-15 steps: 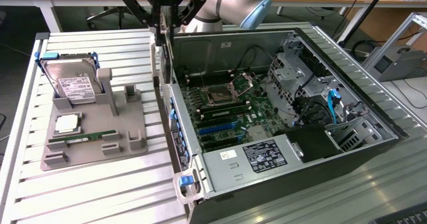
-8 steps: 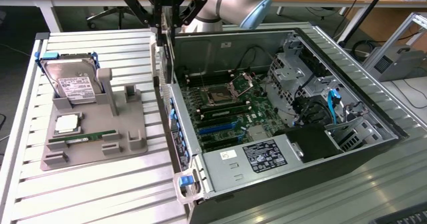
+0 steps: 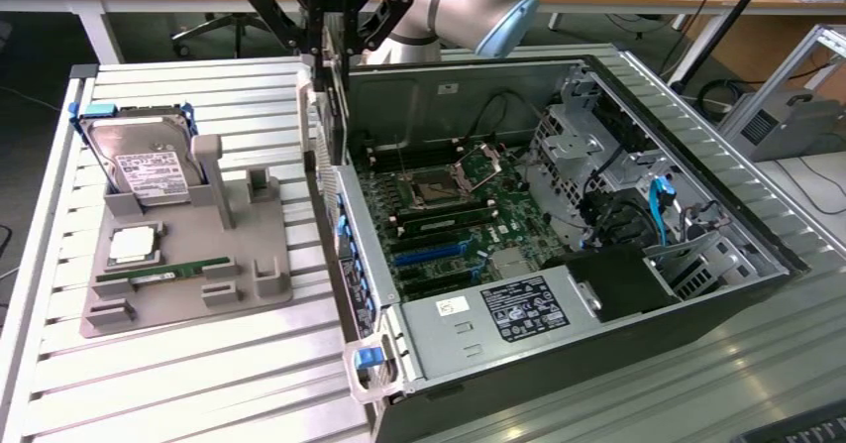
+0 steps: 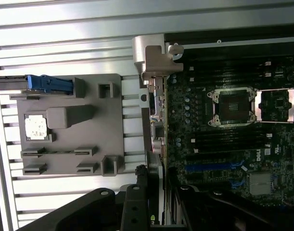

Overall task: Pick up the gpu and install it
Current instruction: 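Pick up the gpu and move the gpu toward the slot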

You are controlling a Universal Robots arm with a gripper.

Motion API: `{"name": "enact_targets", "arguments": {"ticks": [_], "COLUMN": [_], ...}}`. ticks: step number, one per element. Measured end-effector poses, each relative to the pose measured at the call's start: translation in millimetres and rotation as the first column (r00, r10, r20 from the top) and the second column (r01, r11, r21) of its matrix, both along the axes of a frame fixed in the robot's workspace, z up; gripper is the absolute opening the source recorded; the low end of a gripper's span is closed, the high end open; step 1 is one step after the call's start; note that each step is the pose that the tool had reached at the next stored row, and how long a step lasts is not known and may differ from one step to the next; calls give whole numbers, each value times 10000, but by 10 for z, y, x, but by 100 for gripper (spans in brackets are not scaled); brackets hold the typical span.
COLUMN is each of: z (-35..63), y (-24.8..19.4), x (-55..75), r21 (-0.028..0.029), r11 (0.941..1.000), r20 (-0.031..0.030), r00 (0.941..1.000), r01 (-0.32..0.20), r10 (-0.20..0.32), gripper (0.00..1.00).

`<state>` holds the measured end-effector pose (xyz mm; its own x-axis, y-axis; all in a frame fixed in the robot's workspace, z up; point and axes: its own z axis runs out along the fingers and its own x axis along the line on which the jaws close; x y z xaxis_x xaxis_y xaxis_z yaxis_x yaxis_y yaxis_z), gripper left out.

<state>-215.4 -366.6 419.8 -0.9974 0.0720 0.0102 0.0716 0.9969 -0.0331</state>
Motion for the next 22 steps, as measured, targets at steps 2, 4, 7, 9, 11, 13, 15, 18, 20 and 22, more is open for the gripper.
{"name": "enact_targets", "arguments": {"ticks": [2, 4, 7, 9, 11, 13, 15, 18, 20, 22], "z": [-1, -2, -2, -3, -4, -5, -6, -8, -9, -9], "y": [0, 0, 0, 0, 0, 0, 0, 0, 0, 0], "x": [4, 9, 14, 18, 22, 26, 33, 39, 43, 47], "r21": [0, 0, -1, -1, -1, -1, -1, -1, 0, -1], "r11": [10000, 10000, 10000, 10000, 10000, 10000, 10000, 10000, 10000, 10000], "r20": [0, -1, -1, 0, -1, 0, 0, -1, 0, 0], "r00": [10000, 10000, 10000, 10000, 10000, 10000, 10000, 10000, 10000, 10000], "r01": [0, 0, 0, 0, -1, 0, 0, 0, 0, 0], "r10": [0, 0, 0, 0, 1, 0, 0, 0, 0, 0], "gripper": [27, 27, 27, 27, 27, 27, 27, 27, 27, 27]}}
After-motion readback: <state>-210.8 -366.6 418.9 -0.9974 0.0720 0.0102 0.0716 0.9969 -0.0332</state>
